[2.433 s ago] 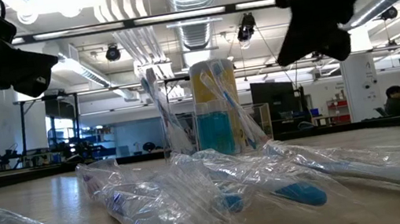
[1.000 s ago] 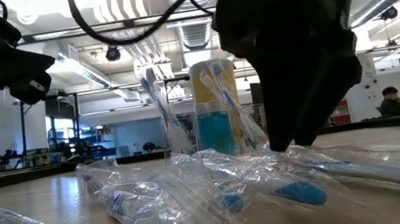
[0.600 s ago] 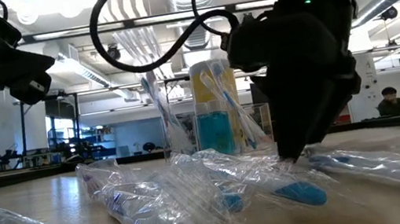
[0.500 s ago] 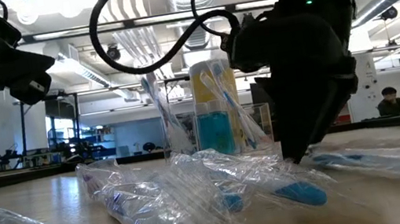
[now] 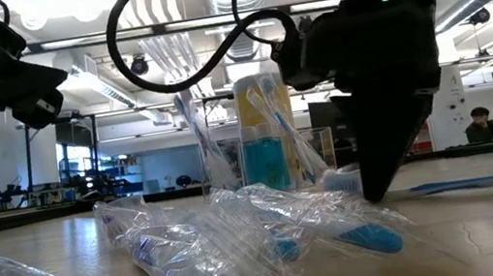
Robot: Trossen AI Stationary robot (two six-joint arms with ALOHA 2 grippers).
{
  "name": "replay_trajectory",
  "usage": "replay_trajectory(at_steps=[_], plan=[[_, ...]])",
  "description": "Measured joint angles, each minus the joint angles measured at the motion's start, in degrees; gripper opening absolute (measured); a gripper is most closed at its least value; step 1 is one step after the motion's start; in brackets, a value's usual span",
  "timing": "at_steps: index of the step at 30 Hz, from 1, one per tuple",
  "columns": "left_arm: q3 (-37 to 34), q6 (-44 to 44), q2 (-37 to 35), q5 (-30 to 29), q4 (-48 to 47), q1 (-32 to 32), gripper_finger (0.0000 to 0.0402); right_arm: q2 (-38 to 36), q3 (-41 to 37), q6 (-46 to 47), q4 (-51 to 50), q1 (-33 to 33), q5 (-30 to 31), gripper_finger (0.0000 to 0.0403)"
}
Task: Pick & Place toothbrushing station
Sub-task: Put the blue toothbrush into the transparent organizer
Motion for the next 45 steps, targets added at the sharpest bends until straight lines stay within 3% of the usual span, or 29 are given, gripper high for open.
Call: replay_trajectory(at_steps=[5,13,16,22,25,29,32,40,45], plan=[[0.0,1.2,0.0,0.0,0.0,0.0,0.0009,-3.7,-0.3,-3.3,-1.5,0.1,0.4,0.0013],[0.0,1.2,0.0,-0.1,1.3,0.0,0.001,-16.5,-0.2,-16.1,2.1,3.1,13.3,0.0011],[0.0,1.2,0.0,-0.1,1.5,0.0,0.001,-22.7,-0.4,-23.8,4.7,5.5,20.8,0.0011],[0.0,1.4,0.0,-0.5,1.6,0.0,0.001,-34.7,-4.8,-34.3,6.0,13.5,45.9,0.0011],[0.0,2.0,0.0,-0.5,1.6,0.0,0.001,-41.4,-9.4,-34.7,6.3,16.6,51.1,0.001],[-0.2,3.4,0.0,-0.5,1.7,0.0,0.001,-49.8,-18.4,-33.0,9.1,19.2,54.3,0.0009],[-0.7,4.3,0.0,-0.9,2.2,0.0,0.001,-55.3,-25.9,-33.2,16.4,19.6,54.4,0.0009],[-0.8,3.7,0.1,-1.8,2.3,0.0,0.001,-65.3,-43.1,-46.1,41.9,19.6,54.0,0.0008],[-0.9,2.5,0.1,-2.1,2.4,0.0,0.001,-70.6,-51.7,-53.8,55.2,19.5,50.1,0.0008]])
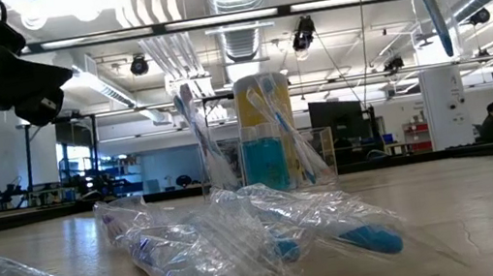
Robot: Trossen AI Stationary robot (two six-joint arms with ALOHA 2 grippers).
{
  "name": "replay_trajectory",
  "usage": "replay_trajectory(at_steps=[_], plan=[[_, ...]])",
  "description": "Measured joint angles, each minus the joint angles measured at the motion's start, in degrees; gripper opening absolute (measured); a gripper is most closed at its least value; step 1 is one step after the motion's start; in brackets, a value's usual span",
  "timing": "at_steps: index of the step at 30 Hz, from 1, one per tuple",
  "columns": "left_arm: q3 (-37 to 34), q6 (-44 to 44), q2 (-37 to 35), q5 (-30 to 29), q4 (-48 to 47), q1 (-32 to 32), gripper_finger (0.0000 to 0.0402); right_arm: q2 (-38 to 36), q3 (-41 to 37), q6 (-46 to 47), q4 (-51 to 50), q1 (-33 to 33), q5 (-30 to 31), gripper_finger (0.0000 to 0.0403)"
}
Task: Pick & Place toothbrushing station
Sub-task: Put the blue toothbrush into the transparent organizer
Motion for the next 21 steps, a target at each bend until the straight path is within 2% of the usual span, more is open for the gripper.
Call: replay_trajectory(at_steps=[4,11,21], plan=[[0.0,-1.5,0.0,-1.6,0.0,0.0,0.001,-3.4,-4.6,-2.8,5.1,0.0,-1.1,0.0008],[-0.1,-3.9,0.0,-1.8,0.2,0.0,0.001,-7.5,-9.7,-2.7,5.5,0.0,-3.1,0.0008],[-0.1,-3.7,0.0,-1.8,0.3,0.0,0.001,-8.9,-12.3,0.3,5.6,0.1,-3.6,0.0008]])
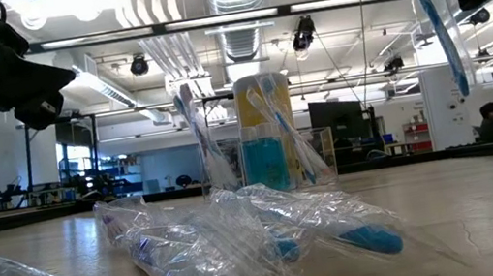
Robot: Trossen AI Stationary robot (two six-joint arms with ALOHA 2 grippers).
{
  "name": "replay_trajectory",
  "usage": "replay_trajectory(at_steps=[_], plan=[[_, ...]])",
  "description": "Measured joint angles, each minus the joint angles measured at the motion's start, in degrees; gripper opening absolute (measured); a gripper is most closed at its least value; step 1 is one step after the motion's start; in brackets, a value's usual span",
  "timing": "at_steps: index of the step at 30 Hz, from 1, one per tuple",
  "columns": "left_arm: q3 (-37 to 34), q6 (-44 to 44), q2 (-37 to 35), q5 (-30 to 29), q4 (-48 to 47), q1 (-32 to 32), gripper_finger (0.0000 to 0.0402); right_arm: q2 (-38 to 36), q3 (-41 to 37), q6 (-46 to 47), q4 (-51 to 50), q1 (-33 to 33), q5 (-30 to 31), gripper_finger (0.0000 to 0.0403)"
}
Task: Pick & Place toothbrushing station
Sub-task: Put the blue toothbrush into the transparent organizer
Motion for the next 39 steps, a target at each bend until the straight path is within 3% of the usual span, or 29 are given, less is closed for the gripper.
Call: replay_trajectory(at_steps=[9,23,34,39], plan=[[0.0,0.3,0.0,-0.5,0.1,0.0,0.001,1.9,4.2,-0.6,0.0,-0.1,0.1,0.0008],[0.0,0.4,0.0,-1.4,0.1,0.0,0.001,15.7,18.2,-6.2,-0.1,-2.6,-0.3,0.0008],[0.0,0.9,0.0,-1.4,0.1,0.0,0.001,25.2,27.5,-9.4,-0.1,-10.7,-16.1,0.0008],[0.0,0.9,0.0,-1.4,0.0,0.0,0.001,28.0,30.2,-12.7,2.1,-13.6,-19.0,0.0008]])
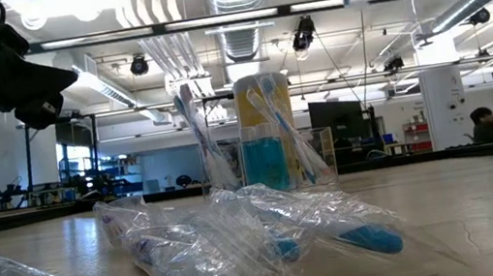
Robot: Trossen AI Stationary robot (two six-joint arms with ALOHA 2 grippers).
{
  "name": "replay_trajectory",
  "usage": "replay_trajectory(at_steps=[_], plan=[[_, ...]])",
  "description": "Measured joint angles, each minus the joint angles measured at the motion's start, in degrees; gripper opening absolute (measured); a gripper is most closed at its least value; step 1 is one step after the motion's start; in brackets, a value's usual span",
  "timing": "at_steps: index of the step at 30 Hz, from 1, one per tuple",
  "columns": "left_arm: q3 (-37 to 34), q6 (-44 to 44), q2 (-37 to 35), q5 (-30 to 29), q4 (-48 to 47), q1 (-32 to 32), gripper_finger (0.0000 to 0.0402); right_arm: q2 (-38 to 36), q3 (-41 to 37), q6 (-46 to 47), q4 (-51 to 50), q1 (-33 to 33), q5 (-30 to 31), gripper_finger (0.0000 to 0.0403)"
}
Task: Pick & Place toothbrushing station
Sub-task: Put the blue toothbrush into the transparent organizer
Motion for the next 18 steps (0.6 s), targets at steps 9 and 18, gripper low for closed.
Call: replay_trajectory(at_steps=[9,18], plan=[[-0.1,0.0,0.0,0.0,0.0,0.0,0.001,0.6,-0.7,-2.8,6.1,-8.2,-7.9,0.0008],[-0.5,-0.2,0.0,0.0,1.5,0.0,0.001,0.8,-5.2,1.4,8.5,-16.5,-10.4,0.0008]])
